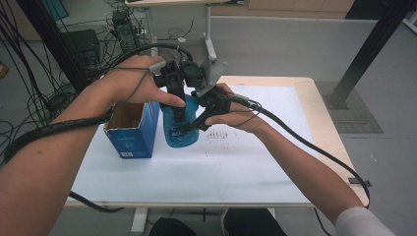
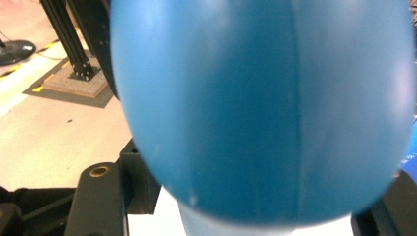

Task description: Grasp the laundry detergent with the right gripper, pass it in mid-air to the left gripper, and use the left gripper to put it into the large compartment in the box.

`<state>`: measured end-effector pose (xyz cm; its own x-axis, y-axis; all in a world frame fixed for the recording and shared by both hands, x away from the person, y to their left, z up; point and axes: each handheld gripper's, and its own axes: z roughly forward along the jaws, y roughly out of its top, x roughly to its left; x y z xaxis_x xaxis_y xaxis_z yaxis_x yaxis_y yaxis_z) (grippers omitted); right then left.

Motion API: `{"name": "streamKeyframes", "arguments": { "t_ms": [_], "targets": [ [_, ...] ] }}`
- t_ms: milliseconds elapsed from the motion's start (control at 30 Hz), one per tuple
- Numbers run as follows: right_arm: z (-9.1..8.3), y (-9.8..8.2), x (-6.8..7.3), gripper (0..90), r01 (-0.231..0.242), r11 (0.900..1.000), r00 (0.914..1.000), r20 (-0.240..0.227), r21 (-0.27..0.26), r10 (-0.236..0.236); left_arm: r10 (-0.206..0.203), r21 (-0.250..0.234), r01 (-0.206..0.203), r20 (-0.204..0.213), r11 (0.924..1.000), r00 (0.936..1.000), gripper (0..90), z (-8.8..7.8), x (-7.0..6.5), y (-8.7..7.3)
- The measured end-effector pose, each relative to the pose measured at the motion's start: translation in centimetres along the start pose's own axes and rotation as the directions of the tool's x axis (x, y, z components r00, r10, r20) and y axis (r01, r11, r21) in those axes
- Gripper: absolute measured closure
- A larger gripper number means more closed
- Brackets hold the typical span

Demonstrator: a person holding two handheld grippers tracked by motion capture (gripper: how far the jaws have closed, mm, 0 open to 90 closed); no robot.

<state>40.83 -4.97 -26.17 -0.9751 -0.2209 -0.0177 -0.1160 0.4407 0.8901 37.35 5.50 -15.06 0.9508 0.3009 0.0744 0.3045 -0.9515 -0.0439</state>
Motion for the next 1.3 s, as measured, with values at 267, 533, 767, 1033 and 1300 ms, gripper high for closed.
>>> {"name": "streamKeyframes", "arguments": {
  "t_ms": [267,533,767,1033,1300],
  "targets": [
    [-0.9,-0.4,0.1,26.7,-0.023,1.000,0.9995,0.021,-0.002,0.023,-0.003,0.002,0.003,0.001,1.0000,1.0000,38.2,-0.1,0.1,0.2],
    [-2.0,-1.2,0.2,17.2,-0.075,0.997,0.9965,0.040,0.031,0.074,-0.030,0.006,0.030,0.007,0.9995,0.9995,38.2,0.0,0.4,0.1],
    [-2.1,-1.6,1.2,6.9,-0.077,0.972,0.9891,0.140,0.221,0.046,-0.065,0.009,0.065,0.002,0.9978,0.9979,38.2,-0.3,0.9,-0.1],
    [-3.5,-1.7,1.4,3.2,-0.146,0.950,0.9820,0.157,0.276,0.105,-0.122,0.002,0.122,-0.005,0.9926,0.9926,38.1,-1.1,1.4,-0.8],
    [-5.4,-2.7,1.6,3.4,-0.199,0.941,0.9658,0.218,0.274,0.140,-0.205,-0.003,0.205,-0.025,0.9787,0.9784,38.0,-2.4,2.0,-2.0]
  ]
}}
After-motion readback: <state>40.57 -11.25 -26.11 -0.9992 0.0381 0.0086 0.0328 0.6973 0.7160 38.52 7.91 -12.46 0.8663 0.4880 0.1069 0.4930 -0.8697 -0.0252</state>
